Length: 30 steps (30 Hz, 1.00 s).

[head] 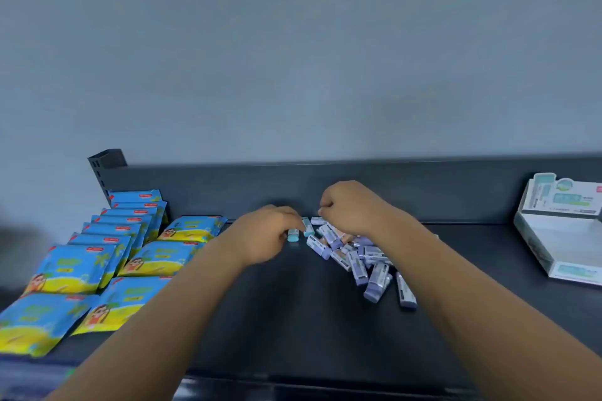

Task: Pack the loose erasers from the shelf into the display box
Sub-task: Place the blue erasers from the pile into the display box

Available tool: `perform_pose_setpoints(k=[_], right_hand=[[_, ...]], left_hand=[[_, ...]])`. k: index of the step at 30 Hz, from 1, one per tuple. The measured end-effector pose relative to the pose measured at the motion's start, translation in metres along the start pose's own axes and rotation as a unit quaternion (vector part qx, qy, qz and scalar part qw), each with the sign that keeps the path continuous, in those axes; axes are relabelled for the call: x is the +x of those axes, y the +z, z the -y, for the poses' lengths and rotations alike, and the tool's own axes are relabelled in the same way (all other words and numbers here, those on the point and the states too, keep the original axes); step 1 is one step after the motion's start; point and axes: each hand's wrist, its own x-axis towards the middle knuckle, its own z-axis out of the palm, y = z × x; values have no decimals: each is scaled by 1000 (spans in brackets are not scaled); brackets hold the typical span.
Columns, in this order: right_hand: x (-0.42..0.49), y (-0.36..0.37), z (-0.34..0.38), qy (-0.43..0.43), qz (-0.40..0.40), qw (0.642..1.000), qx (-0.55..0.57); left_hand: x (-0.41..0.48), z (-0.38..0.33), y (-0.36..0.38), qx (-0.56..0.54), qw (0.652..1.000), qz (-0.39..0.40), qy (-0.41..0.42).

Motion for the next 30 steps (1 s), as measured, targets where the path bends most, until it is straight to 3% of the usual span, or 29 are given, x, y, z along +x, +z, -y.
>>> perform_pose_setpoints(k=[2, 7, 11, 20, 26, 30], right_hand=[[3, 5, 6, 17, -4, 1000, 0], [6, 19, 25, 35, 7, 999, -31], [10, 33, 34, 55, -1, 993, -109], [29, 59, 45, 109, -22, 981, -160], [27, 59, 51, 84, -47, 978, -183], [15, 50, 49, 52, -79, 987, -133]], left_hand=[[-1, -3, -1, 9, 999, 18, 24], [-8, -8, -3, 46, 998, 27, -24], [-11, -7, -4, 57, 994, 9, -91], [-20, 5, 1, 30, 977, -6, -210], [-25, 14, 2, -13, 984, -14, -177], [-27, 15, 1, -49, 986, -69, -141]])
